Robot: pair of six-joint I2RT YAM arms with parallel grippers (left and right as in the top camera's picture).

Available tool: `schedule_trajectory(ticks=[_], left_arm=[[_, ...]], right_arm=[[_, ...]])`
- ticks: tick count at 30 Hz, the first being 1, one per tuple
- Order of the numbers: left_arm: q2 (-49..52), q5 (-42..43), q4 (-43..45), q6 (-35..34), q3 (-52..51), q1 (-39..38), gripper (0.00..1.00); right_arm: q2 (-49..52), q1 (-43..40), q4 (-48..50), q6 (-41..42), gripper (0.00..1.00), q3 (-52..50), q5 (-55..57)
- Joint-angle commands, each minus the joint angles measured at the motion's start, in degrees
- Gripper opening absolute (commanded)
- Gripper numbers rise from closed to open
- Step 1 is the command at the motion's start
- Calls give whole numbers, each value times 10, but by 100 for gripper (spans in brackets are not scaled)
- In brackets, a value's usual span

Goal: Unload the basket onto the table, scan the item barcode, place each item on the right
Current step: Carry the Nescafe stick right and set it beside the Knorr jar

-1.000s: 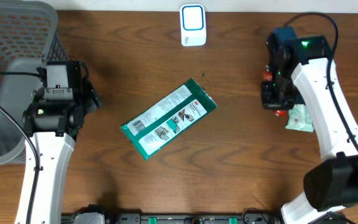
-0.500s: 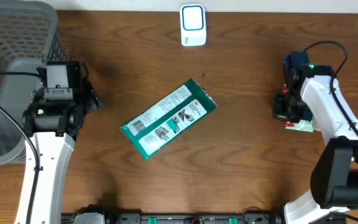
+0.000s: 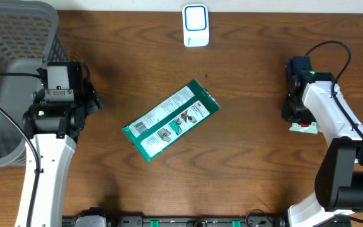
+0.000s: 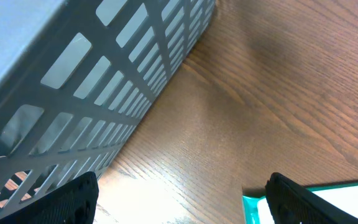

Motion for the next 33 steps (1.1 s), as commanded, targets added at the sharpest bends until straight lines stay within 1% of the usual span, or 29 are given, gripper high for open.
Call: schedule_trajectory(ticks=[1, 3, 4, 5, 6, 7, 8, 9, 14, 17, 19, 21, 25, 27, 28, 29, 30, 31, 32, 33], left_arm=[[-2, -7, 0, 5, 6, 3, 87], [-2, -7, 0, 5, 6, 3, 87], [-2, -7, 0, 5, 6, 3, 87], [-2, -7, 0, 5, 6, 3, 87], [-2, -7, 0, 5, 6, 3, 87], [-2, -7, 0, 5, 6, 3, 87], [-2, -7, 0, 5, 6, 3, 87], [-2, -7, 0, 5, 6, 3, 87], [-2, -7, 0, 5, 6, 3, 87], [-2, -7, 0, 5, 6, 3, 87], [-2, -7, 0, 5, 6, 3, 87], [-2, -7, 0, 5, 6, 3, 87], [-2, -7, 0, 5, 6, 3, 87], [-2, -7, 0, 5, 6, 3, 87], [-2, -7, 0, 5, 6, 3, 87], [-2, -7, 0, 5, 6, 3, 87], [-2, -7, 0, 5, 6, 3, 87], [-2, -7, 0, 5, 6, 3, 87], [-2, -7, 0, 5, 6, 3, 87], [-2, -7, 0, 5, 6, 3, 87]], right_arm=[[-8, -8, 2, 7, 5, -4, 66], [-8, -11, 4, 7, 3, -4, 69], [-8, -13, 6, 7, 6, -4, 69], [-8, -16, 6, 8, 21, -4, 68], [-8, -17, 6, 8, 45, -4, 68], [-8, -19, 6, 8, 57, -4, 68], [-8, -21, 6, 8, 65, -4, 67], [-8, -21, 6, 8, 71, -4, 67], [-8, -23, 6, 8, 82, -4, 62], [-8, -23, 6, 8, 85, -4, 60], [-8, -23, 7, 8, 85, -4, 54], [-8, -23, 7, 8, 83, -4, 54], [-8, -23, 5, 8, 83, -4, 52], [-8, -23, 5, 8, 79, -4, 52], [-8, -23, 4, 8, 69, -4, 52], [-8, -23, 3, 8, 53, -4, 52], [-8, -23, 3, 8, 38, -4, 52], [-8, -23, 2, 8, 9, -4, 52], [-8, -24, 1, 8, 1, -4, 52], [-8, -24, 0, 8, 1, -4, 52]])
